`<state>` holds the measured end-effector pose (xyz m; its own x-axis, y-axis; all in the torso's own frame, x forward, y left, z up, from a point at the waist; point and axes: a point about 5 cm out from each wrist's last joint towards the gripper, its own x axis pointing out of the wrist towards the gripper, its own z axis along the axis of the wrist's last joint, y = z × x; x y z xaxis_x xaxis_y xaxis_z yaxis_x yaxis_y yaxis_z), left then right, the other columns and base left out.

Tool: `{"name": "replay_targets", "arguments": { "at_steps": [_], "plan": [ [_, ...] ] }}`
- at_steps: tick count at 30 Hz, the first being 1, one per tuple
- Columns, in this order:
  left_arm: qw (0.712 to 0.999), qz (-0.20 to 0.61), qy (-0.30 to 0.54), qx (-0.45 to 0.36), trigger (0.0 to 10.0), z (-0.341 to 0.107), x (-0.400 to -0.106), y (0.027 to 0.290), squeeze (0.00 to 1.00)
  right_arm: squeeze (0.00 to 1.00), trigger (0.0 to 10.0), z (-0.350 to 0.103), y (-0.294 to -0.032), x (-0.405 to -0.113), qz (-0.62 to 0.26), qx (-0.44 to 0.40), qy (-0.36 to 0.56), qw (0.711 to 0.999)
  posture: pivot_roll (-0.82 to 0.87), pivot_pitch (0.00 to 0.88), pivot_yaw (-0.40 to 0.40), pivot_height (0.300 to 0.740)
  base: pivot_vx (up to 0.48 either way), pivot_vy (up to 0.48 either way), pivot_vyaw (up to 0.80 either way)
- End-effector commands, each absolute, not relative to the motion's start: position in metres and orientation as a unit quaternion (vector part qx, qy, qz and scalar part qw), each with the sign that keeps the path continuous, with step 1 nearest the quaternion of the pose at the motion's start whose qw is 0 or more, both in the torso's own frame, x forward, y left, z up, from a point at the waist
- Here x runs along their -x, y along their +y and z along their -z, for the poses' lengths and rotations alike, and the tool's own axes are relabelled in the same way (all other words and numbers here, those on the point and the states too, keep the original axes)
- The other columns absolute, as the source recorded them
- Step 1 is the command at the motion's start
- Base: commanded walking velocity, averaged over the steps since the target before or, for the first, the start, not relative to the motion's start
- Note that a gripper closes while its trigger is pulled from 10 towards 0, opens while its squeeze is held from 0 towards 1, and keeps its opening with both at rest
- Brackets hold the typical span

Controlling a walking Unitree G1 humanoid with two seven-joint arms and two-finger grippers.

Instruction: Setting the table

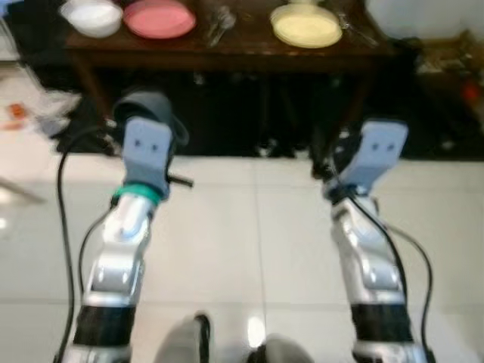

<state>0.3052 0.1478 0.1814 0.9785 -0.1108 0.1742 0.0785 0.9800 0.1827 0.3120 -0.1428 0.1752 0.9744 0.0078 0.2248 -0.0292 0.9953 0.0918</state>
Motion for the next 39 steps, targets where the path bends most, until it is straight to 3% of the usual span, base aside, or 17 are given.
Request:
{"name": "replay_targets", "arguments": {
  "at_steps": [1, 39],
  "plan": [
    [0.991, 0.049, -0.085, -0.087, 10.0, -0.1814, -0.3065, 0.1454, 0.0, 0.0, 10.0, -0.1727, -0.1429, -0.3112, -0.013, -0.047, -0.103, 0.993, 0.03, 0.046, -0.001, 0.74, 0.0, 0.0, 0.79],
    [0.991, 0.037, -0.079, -0.099, 10.0, -0.182, -0.308, 0.1441, 0.0, 0.0, 10.0, -0.1721, -0.1421, -0.3108, -0.017, -0.051, -0.099, 0.994, 0.04, 0.041, 0.006, 0.74, 0.0, 0.0, 0.79]
  ]
}}
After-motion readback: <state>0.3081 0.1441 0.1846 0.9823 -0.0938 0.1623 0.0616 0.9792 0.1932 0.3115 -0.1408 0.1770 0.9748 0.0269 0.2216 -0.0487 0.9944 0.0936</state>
